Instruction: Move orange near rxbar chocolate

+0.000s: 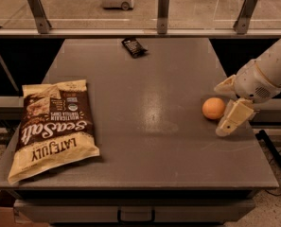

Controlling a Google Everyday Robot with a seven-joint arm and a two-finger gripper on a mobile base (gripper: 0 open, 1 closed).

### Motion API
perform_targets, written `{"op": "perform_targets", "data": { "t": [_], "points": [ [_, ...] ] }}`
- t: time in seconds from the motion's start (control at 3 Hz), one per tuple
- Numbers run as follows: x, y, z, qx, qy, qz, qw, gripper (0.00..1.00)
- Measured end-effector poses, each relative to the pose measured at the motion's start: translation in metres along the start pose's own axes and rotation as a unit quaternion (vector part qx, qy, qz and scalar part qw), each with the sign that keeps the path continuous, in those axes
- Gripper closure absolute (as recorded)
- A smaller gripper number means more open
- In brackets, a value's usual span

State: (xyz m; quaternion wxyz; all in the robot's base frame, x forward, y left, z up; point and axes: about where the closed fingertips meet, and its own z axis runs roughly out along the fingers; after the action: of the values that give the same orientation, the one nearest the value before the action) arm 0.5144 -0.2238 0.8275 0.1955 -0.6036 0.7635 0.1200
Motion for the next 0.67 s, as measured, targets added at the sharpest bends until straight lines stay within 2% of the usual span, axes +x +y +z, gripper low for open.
{"op": "perform_targets", "data": {
  "t": [0.67],
  "points": [
    [-0.0048, 0.0051, 0.0039, -0.015, -0.006, 0.004, 0.9999, 0.65]
  ]
}}
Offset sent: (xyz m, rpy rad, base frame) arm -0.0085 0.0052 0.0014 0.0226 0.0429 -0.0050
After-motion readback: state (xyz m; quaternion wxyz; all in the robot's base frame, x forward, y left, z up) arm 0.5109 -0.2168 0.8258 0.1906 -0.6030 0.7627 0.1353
